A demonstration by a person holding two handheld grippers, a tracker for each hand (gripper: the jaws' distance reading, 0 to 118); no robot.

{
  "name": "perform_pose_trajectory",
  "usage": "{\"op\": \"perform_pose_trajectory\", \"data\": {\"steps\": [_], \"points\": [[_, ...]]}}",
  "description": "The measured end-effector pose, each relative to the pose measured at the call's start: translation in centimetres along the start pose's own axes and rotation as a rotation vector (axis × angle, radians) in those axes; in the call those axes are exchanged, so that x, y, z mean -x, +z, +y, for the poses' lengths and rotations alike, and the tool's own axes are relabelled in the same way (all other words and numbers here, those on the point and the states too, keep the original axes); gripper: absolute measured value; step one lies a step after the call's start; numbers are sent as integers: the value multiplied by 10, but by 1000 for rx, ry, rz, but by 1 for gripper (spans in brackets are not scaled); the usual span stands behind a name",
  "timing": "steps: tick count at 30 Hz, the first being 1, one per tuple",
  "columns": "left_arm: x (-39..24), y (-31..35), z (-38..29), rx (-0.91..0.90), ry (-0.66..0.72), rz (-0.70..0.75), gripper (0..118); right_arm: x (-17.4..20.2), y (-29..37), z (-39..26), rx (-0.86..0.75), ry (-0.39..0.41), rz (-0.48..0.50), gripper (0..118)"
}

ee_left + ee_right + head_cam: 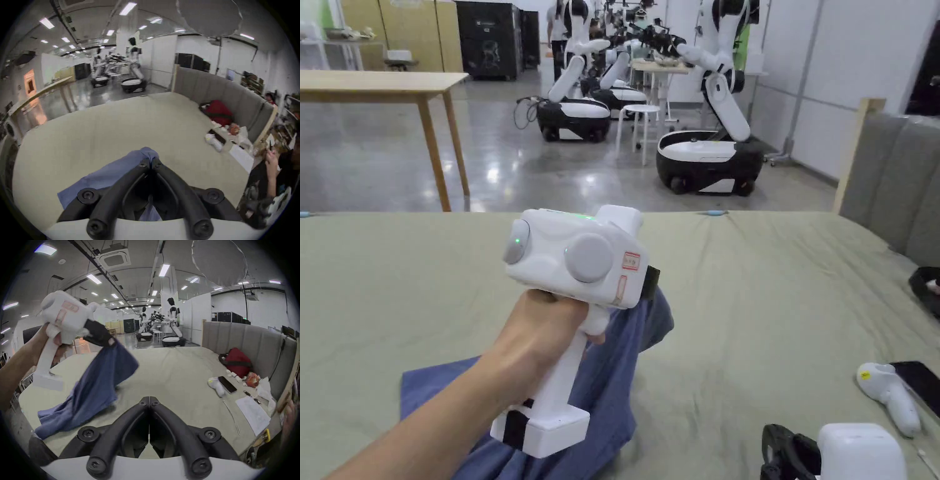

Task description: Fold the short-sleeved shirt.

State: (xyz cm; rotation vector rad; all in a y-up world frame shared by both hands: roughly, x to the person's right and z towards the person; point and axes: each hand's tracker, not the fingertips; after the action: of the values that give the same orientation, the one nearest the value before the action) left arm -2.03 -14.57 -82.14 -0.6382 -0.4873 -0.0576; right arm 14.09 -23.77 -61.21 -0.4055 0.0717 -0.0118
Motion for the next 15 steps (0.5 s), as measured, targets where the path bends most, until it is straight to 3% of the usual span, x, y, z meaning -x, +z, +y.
{"op": "perform_pose_trajectory", "data": {"steps": [4,9,10,12,13,14,15], "points": [[-12,-71,-24,116,6,-53,0,-8,-12,-6,28,-1,-23,0],[7,-134,-76,271,58,6,0,-10,-21,-13,58,0,-21,1],[12,-138,-84,268,55,19,6,-10,-22,-14,63,4,-19,0],[22,-140,-93,269,62,36,70,-10,-22,-15,66,7,-16,0],[27,-138,-96,265,81,46,90,-9,-21,-15,67,9,-13,1],[34,-138,-98,267,87,80,90,-8,-20,-14,67,11,-12,1],[39,-127,-100,242,94,78,118,-7,-18,-13,66,13,-10,1]]}}
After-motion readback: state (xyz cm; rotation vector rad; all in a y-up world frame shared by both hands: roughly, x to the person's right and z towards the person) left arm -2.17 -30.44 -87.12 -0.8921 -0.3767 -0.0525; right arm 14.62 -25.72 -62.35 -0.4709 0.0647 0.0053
